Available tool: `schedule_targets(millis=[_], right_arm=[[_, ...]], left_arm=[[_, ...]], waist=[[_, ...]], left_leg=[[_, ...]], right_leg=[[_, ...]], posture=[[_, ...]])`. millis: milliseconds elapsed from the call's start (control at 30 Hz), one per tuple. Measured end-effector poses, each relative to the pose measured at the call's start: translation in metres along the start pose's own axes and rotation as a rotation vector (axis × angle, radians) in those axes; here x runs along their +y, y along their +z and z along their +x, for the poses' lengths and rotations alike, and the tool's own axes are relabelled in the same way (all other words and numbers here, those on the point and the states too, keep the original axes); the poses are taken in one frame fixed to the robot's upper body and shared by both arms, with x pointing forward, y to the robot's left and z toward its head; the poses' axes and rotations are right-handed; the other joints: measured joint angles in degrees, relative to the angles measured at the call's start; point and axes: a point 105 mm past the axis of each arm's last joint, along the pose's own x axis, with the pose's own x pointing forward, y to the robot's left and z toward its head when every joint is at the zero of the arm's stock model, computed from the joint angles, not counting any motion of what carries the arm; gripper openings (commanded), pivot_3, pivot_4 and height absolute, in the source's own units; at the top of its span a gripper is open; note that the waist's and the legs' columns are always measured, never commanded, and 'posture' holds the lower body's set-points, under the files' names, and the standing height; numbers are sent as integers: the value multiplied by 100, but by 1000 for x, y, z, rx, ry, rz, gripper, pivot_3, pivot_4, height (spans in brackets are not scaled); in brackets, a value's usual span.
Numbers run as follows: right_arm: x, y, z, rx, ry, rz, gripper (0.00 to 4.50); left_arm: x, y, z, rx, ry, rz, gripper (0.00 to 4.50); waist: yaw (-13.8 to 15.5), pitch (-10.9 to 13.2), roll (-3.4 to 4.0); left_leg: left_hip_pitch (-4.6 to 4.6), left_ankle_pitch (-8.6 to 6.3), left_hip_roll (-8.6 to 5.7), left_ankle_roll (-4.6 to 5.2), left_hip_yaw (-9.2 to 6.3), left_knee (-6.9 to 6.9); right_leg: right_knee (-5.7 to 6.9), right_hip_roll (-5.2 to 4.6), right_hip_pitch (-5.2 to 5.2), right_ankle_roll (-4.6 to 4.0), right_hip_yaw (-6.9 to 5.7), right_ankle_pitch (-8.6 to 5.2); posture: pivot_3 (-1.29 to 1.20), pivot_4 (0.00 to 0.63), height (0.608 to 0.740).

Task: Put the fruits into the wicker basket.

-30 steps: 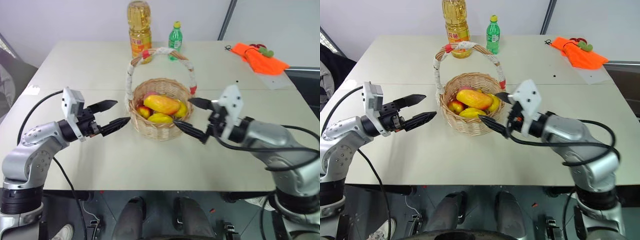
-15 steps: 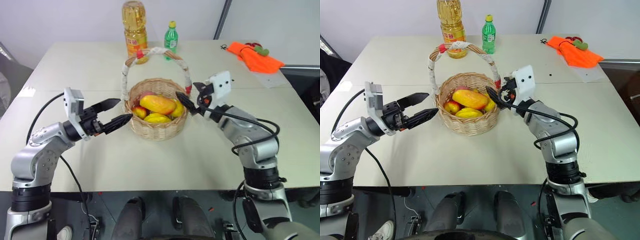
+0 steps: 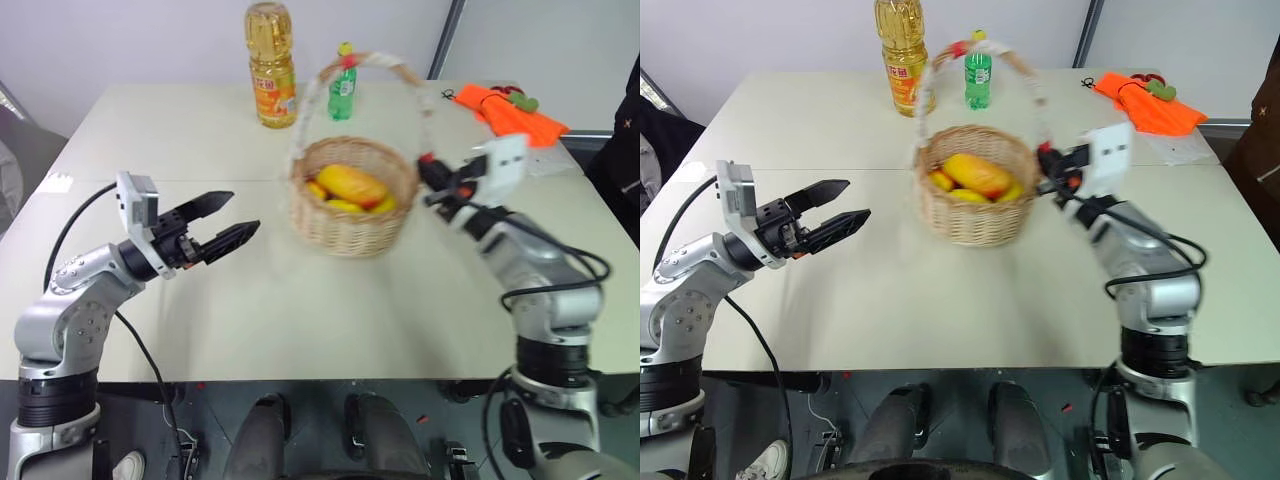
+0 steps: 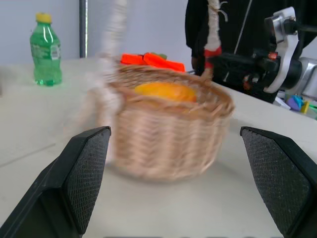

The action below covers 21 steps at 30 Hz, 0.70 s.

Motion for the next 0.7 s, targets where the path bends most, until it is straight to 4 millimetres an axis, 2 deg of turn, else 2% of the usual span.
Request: schedule_targets(millis=[133,267,367,500,600,700], right_arm=[[-68,-1,-15,21,-284,-82,19],[-104,-19,-25,61,-430,-71,19],[-112,-22,-27,52,-446,-67,1279],[-118,-14,-32,26,-441,-107,3279],[-117,-20,-47,39,-377,-160,3279],[-108,-41,-70,110,-256,-165,3279]], left_arm=[[-1,0,5,-6,-20,3,4500],[-2,0,11,-10,-35,2,4500],[-1,1,12,-13,-35,7,4500],[1,-2,11,-2,-18,10,4500],[9,-10,4,35,45,10,4500],[24,-31,-11,113,164,0,4500]], waist=[[-10,0,0],[-56,0,1],[-53,1,7],[-29,1,7],[-4,1,6],[-9,1,7]], left_leg=[[5,0,1,0,8,-2],[24,-3,12,5,44,-9],[38,-8,19,15,67,-11],[40,-9,20,16,80,-8],[39,-12,19,20,82,-8],[41,-14,21,25,86,-7]], right_leg=[[2,4,0,-5,6,-2],[10,16,-3,-5,45,0],[13,24,-3,-5,69,0],[11,25,-3,-4,80,0],[8,24,-3,-2,83,0],[8,23,-3,-1,88,-1]], posture=[[0,150,740],[0,150,740],[0,150,740],[0,150,740],[0,150,740],[0,150,740]])
